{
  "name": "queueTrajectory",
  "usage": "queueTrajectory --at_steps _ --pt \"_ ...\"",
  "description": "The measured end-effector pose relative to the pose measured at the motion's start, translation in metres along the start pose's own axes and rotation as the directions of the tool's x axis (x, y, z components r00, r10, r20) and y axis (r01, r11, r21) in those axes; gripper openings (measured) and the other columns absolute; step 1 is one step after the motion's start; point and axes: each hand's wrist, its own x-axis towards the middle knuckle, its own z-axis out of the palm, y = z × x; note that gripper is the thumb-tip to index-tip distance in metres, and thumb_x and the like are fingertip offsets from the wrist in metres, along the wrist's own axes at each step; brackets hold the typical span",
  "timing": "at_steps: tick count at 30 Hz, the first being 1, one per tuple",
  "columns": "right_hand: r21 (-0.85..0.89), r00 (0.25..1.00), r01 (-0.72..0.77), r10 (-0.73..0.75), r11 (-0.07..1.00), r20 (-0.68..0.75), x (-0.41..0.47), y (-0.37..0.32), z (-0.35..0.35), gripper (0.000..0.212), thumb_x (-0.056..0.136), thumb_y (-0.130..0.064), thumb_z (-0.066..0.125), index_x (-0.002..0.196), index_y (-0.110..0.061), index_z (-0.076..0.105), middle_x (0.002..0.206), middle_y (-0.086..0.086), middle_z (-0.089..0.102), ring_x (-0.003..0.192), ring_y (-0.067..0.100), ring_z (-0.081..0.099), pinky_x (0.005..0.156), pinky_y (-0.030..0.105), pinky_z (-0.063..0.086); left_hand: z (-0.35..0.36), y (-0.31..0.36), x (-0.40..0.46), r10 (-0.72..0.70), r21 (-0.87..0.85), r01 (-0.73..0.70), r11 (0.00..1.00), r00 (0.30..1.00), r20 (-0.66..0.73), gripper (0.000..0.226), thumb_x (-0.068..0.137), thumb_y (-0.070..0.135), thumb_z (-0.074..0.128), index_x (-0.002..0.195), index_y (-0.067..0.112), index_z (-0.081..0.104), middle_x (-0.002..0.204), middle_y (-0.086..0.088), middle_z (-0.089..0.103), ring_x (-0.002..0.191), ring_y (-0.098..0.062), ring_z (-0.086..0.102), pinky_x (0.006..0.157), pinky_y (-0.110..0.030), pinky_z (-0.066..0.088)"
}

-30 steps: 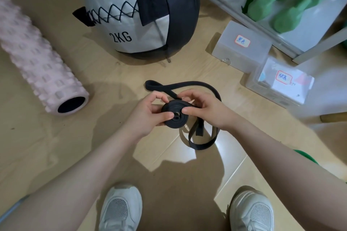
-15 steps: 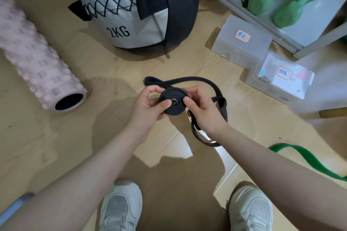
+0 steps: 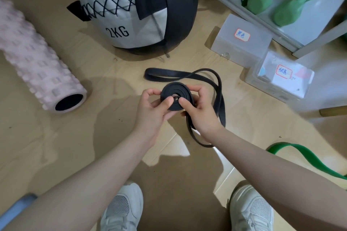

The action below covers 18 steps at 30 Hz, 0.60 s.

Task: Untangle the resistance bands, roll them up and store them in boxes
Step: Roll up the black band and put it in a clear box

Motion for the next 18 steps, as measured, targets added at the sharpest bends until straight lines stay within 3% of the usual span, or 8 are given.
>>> queueTrajectory --at_steps 2,4,6,9,13,18 --pt "-0.074 0.996 0.003 0.004 0.997 0.086 0.001 0.0 -0.011 0.028 0.091 -0.007 0.054 0.102 -0.032 0.046 0.098 0.003 0.061 0.08 0.005 0.059 0.069 0.022 0.048 -0.01 -0.004 0.003 -0.034 0.184 0.022 0.983 0.998 0.058 0.02 0.086 0.002 0.06 0.085 0.015 0.045 0.091 -0.005 0.062 0.085 -0.016 0.064 0.092 -0.038 0.051" --pt "-0.215 0.976 0.059 -0.011 0.975 0.219 0.001 0.0 -0.025 0.029 0.09 -0.007 0.053 0.104 -0.033 0.049 0.101 -0.002 0.061 0.09 0.009 0.059 0.079 0.023 0.049 -0.022 -0.004 0.008 -0.055 0.411 -0.001 0.912 0.991 0.124 0.022 0.082 0.007 0.066 0.075 0.015 0.046 0.075 0.001 0.055 0.069 -0.01 0.056 0.085 -0.034 0.049" --pt "-0.327 0.942 0.094 0.022 0.94 0.336 -0.001 -0.001 -0.034 0.033 0.091 -0.003 0.052 0.106 -0.032 0.052 0.104 -0.007 0.061 0.099 0.008 0.057 0.087 0.02 0.046 -0.028 -0.002 0.012 -0.097 0.491 -0.006 0.871 0.978 0.184 0.022 0.081 0.003 0.066 0.076 0.015 0.048 0.075 0.0 0.059 0.068 -0.014 0.058 0.079 -0.035 0.05" --pt "-0.415 0.9 0.125 0.074 0.901 0.43 -0.004 0.0 -0.037 0.032 0.091 -0.002 0.05 0.113 -0.024 0.057 0.107 -0.004 0.062 0.101 0.007 0.056 0.09 0.018 0.044 -0.027 0.001 0.013 -0.175 0.591 -0.035 0.806 0.939 0.294 0.024 0.074 0.008 0.072 0.082 0.019 0.052 0.076 -0.002 0.064 0.075 -0.023 0.062 0.081 -0.047 0.052" --pt "-0.503 0.882 0.21 0.059 0.838 0.468 -0.001 0.003 -0.037 0.031 0.09 -0.008 0.051 0.117 -0.02 0.059 0.106 0.003 0.063 0.1 0.014 0.055 0.09 0.025 0.044 -0.025 -0.003 0.016 -0.192 0.655 -0.075 0.752 0.926 0.326 0.021 0.08 0.002 0.067 0.079 0.018 0.053 0.067 0.002 0.064 0.07 -0.023 0.061 0.082 -0.053 0.049" --pt "-0.399 0.919 0.018 0.141 0.917 0.367 0.0 0.002 -0.039 0.031 0.092 -0.007 0.052 0.108 -0.027 0.034 0.087 0.009 0.059 0.076 0.016 0.055 0.074 0.033 0.047 -0.02 -0.006 0.01 -0.138 0.558 -0.031 0.829 0.956 0.259 0.016 0.085 0.003 0.061 0.086 0.018 0.057 0.073 0.003 0.072 0.065 -0.015 0.066 0.069 -0.034 0.056"
